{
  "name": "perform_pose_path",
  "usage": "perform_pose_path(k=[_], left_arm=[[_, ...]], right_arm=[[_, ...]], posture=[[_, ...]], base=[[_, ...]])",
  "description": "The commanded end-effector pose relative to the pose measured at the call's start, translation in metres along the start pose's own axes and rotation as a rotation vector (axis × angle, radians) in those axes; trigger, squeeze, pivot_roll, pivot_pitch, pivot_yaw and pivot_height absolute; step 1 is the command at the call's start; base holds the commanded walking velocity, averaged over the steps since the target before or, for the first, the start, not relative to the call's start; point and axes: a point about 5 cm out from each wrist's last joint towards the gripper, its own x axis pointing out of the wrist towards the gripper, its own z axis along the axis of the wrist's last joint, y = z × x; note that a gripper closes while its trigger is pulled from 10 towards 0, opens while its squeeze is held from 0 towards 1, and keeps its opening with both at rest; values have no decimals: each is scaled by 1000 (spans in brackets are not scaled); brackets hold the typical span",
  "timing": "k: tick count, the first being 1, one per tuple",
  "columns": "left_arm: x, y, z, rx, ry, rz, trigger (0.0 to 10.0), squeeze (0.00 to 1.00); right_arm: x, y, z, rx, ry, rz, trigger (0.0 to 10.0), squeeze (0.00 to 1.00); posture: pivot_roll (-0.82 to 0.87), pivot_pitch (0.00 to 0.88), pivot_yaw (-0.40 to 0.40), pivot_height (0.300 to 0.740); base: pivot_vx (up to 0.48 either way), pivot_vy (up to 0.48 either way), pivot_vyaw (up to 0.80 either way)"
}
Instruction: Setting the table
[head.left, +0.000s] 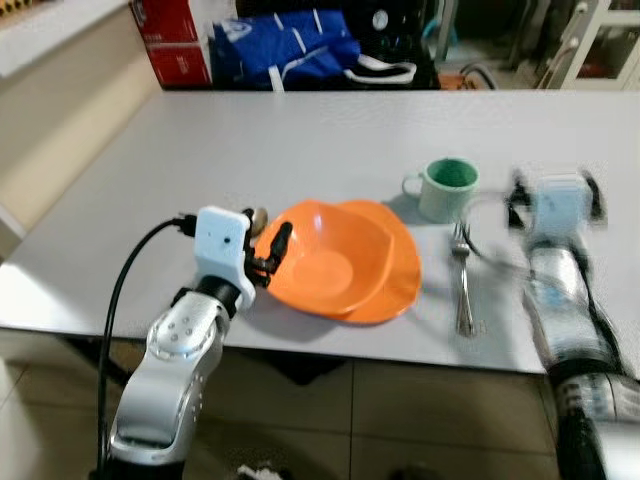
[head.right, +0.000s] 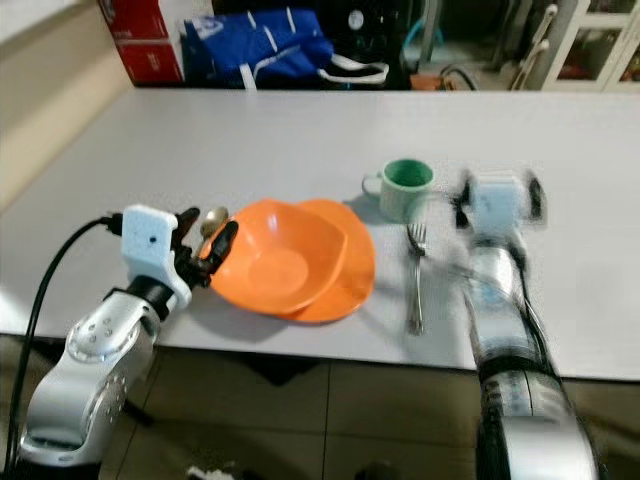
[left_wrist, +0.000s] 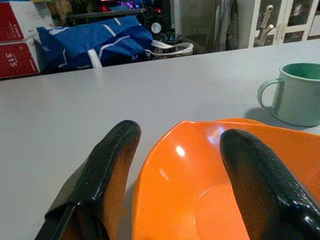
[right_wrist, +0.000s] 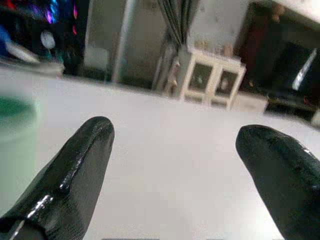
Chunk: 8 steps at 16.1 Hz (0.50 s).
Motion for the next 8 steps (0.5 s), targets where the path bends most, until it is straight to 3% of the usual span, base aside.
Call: perform_pose_path(k=[1,5,8], left_arm=[[-1,5,-5,-25,11,17,10000,0],[-6,7,-11,-36,17,36,10000,0],[-14,11,-15,-24,22,57,10000,0]], right_arm=[[-13,12,-1,44,20,77,10000,0],[-59,31,-2,149,20,320,10000,0],[-75,34,5,185,24,405,10000,0]], posture=[[-167,0,98,740],[-163,0,90,740],[-151,0,87,740]], base=[[0,0,0],[0,0,0],[0,0,0]])
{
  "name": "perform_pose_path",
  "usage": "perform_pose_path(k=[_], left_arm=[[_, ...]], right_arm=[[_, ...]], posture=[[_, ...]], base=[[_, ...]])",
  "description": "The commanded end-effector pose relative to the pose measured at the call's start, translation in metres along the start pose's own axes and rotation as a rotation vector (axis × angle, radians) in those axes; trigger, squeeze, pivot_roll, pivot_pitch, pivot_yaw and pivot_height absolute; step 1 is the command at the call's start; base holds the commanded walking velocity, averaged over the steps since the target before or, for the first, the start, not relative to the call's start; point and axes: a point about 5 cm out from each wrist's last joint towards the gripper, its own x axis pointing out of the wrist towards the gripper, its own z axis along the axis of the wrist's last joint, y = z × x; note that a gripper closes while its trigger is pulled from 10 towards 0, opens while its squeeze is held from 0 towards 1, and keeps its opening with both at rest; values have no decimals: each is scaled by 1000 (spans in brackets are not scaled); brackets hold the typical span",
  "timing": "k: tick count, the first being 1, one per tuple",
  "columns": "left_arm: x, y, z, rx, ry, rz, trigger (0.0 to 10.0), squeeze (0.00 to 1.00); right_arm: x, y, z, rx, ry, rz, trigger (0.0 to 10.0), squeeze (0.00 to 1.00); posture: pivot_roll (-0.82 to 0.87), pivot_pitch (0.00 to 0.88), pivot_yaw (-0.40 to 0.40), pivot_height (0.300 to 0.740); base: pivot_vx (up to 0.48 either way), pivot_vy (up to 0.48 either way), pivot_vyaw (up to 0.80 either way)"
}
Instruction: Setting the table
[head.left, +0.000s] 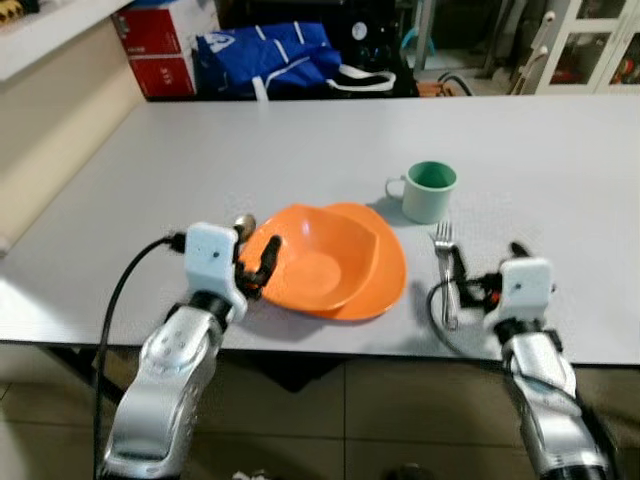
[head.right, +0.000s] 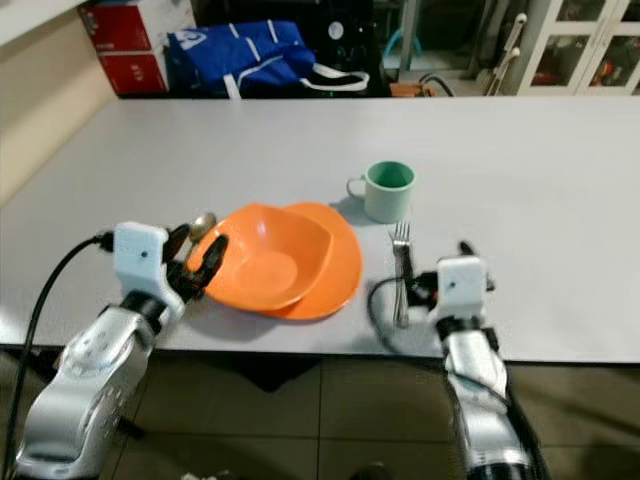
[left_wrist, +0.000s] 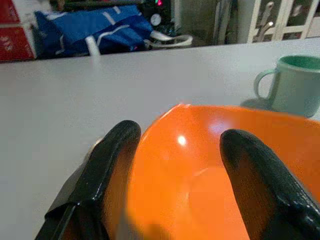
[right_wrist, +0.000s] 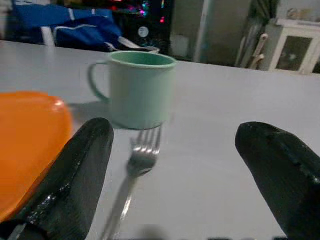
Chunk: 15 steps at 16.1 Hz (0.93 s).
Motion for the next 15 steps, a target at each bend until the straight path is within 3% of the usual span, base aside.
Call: perform_pose_path(k=[1,4,6,8,10,15], left_arm=[[-3,4,4,19,-23,10,10000,0],[-12,8,4,39,-20,58,10000,0],[-29,15,11,76,-35,124,10000,0],[-34,13,15,80,-23,116,10000,0],[-42,11,7,6,46,94,10000,0],[-47,12,-11,-37,196,79,10000,0]], right_arm=[[1,3,6,8,-3,20,10000,0],[0,7,7,20,20,39,10000,0],[-3,9,7,20,41,64,10000,0],[-2,10,7,16,54,82,10000,0],[1,10,7,12,60,89,10000,0],[4,17,10,18,64,121,10000,0]], posture=[[-147,0,86,740],[-134,0,84,740],[-109,0,72,740],[-101,0,71,740],[-85,0,70,740],[-80,0,76,740]], base=[[0,0,0],[0,0,0],[0,0,0],[0,0,0],[0,0,0],[0,0,0]])
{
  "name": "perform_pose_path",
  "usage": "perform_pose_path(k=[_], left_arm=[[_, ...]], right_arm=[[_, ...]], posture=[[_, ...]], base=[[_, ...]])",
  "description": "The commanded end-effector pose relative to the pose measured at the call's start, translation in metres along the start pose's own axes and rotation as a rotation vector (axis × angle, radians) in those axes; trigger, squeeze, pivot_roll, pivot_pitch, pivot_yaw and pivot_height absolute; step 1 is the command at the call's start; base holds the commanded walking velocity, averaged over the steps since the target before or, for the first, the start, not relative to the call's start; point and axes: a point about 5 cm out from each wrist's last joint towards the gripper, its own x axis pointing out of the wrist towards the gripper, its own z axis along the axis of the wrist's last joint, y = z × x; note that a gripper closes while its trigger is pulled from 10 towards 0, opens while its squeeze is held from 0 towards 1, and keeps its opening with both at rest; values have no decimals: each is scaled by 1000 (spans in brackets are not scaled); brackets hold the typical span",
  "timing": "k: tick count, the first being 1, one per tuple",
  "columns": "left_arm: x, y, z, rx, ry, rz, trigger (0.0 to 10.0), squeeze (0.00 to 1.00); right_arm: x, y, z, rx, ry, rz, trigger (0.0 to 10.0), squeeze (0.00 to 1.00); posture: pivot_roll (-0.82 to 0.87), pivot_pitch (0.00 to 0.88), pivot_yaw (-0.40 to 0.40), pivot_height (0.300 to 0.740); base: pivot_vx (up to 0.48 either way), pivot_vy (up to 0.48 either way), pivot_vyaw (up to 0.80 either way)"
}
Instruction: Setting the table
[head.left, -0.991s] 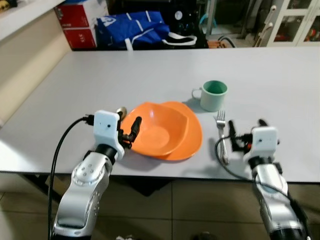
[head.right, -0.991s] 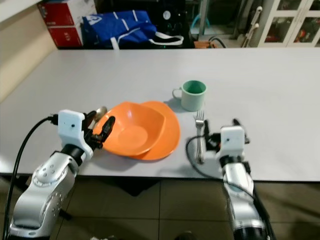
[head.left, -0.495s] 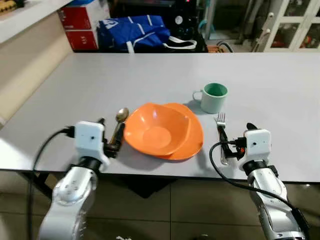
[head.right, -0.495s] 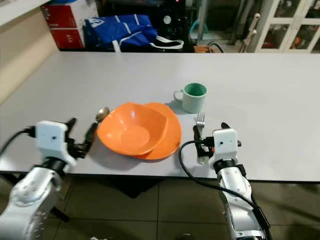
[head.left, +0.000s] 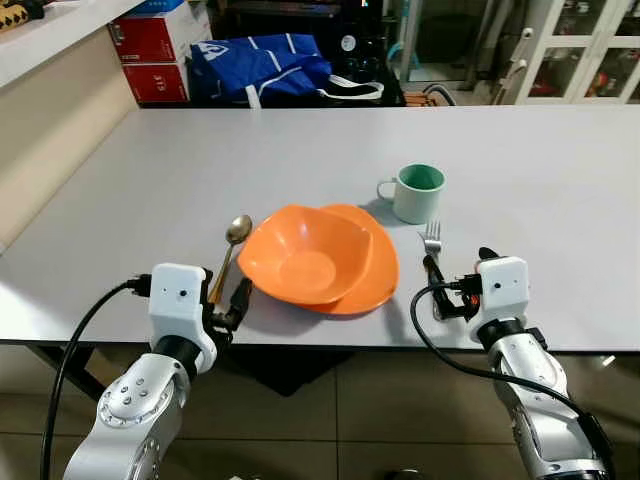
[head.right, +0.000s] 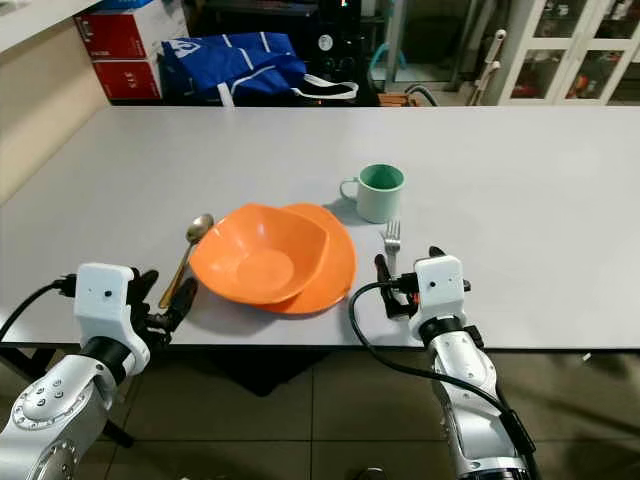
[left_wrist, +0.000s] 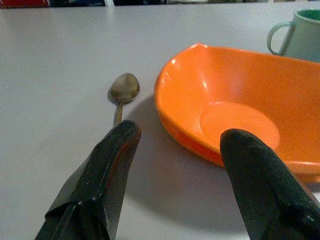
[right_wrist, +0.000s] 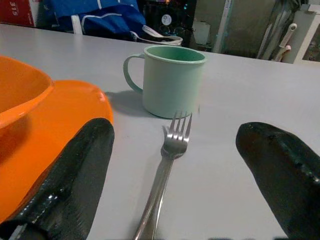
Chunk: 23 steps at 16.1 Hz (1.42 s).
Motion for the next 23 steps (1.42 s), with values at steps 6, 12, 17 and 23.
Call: perform_pose_path(k=[6,12,17,23], left_arm=[[13,10,-7,18,119,-4,10000,0],[35,8,-4,-11,84,-25,10000,0],[58,-1,5,8,-96,-63,10000,0],[60,3,-6,-15,-75,-34,10000,0]], right_arm=[[2,6,9,12,-21,6,10000,0],[1,3,15,8,-36,-12,10000,0],[1,10,16,7,-54,-3,10000,0],[-5,9,14,4,-43,-12,10000,0]], posture=[[-109,11,102,740],[-148,22,115,740],[-152,30,110,740],[-174,38,115,740]], base=[[0,0,0],[0,0,0],[0,0,0],[0,0,0]])
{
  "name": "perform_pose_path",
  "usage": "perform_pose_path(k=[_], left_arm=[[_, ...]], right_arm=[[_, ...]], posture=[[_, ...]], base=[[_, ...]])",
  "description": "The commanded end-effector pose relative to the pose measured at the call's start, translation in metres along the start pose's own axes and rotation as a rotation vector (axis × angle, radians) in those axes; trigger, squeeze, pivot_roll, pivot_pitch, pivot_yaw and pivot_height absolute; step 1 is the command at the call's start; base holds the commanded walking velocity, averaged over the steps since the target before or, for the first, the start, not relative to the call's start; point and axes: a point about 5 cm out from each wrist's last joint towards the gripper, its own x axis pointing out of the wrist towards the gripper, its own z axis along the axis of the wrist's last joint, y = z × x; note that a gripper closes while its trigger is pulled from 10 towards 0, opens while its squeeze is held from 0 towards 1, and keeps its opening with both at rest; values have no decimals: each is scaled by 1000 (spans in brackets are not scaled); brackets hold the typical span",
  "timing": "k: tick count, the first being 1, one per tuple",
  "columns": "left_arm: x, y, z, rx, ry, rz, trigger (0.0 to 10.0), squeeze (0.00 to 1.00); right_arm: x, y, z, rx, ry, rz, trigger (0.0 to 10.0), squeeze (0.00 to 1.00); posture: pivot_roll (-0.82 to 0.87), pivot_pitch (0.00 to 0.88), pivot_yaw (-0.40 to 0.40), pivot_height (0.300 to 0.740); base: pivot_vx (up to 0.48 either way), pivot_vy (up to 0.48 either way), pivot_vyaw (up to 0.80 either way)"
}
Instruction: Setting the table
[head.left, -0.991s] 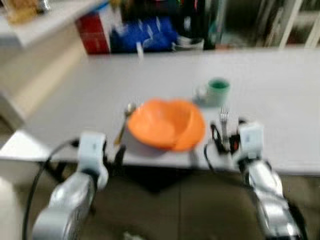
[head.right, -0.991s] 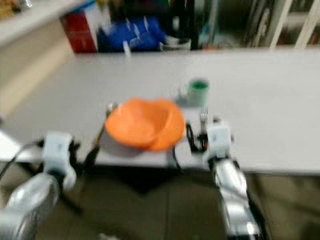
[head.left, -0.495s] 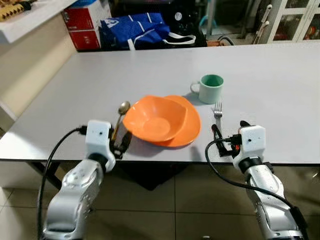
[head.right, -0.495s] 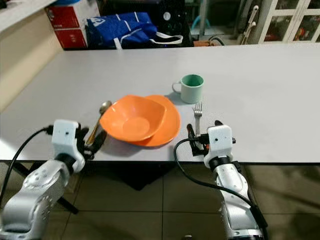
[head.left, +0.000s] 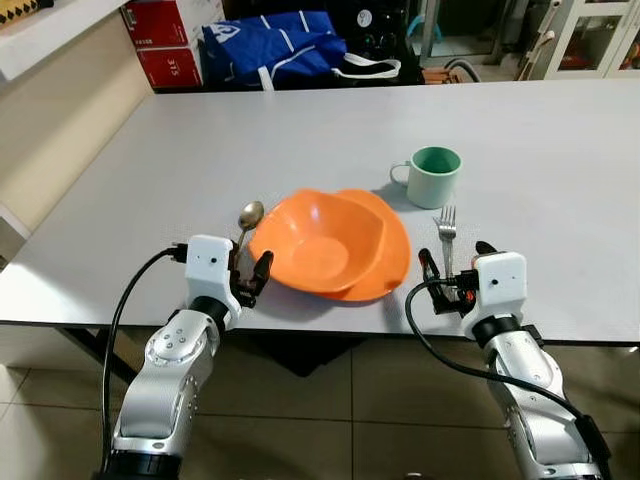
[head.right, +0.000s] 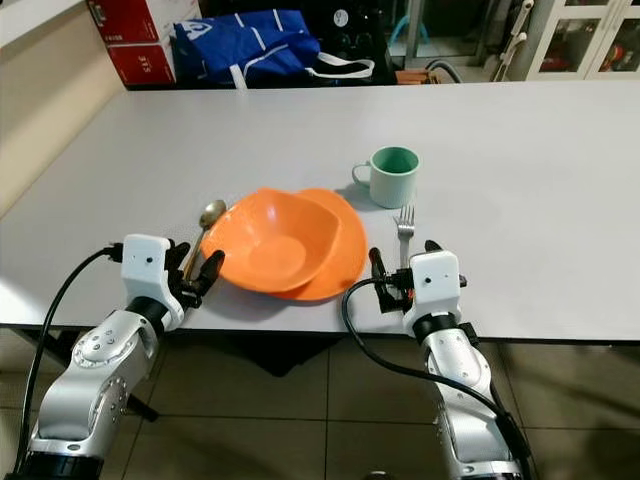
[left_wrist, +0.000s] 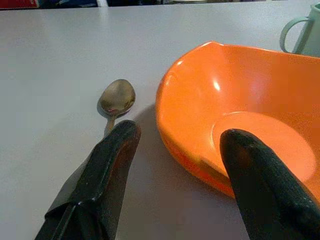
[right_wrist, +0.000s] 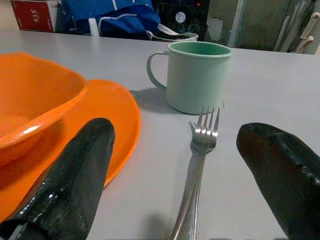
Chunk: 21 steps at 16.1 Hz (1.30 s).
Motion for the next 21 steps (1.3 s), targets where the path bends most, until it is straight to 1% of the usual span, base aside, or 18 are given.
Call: perform_pose_path(k=[1,3,5,8,11,13,14,17,21], left_arm=[[-5,1,-2,-16,-3,22,10000,0],[-6,-4,-6,0,-9,10,10000,0],[-5,-5,-10,18,-8,-1,10000,0],[2,-5,-10,30,-12,-10,10000,0],[10,-12,-9,34,-21,-32,10000,0],[14,-12,-10,34,-15,-36,10000,0],[18,-13,-8,33,-22,-44,10000,0],[23,-12,-1,39,-43,-41,10000,0],[26,-11,3,45,-63,-39,10000,0]], right_arm=[[-3,0,1,-9,-1,-5,10000,0],[-3,1,5,16,-14,23,10000,0],[-4,1,7,40,-18,68,10000,0],[-7,-7,7,32,-5,64,10000,0],[-11,-4,8,34,-3,64,10000,0],[-14,-4,8,36,1,65,10000,0],[-16,-5,8,35,5,61,10000,0],[-18,-7,7,29,12,52,10000,0],[-19,-7,7,23,14,53,10000,0]], posture=[[-172,40,113,740],[-170,41,110,740],[-175,38,111,740],[-197,30,113,740],[-218,25,120,740],[-229,23,126,740],[-239,21,130,740],[-245,16,131,740],[-245,10,132,740]], base=[[0,0,0],[0,0,0],[0,0,0],[0,0,0],[0,0,0],[0,0,0],[0,0,0],[0,0,0],[0,0,0]])
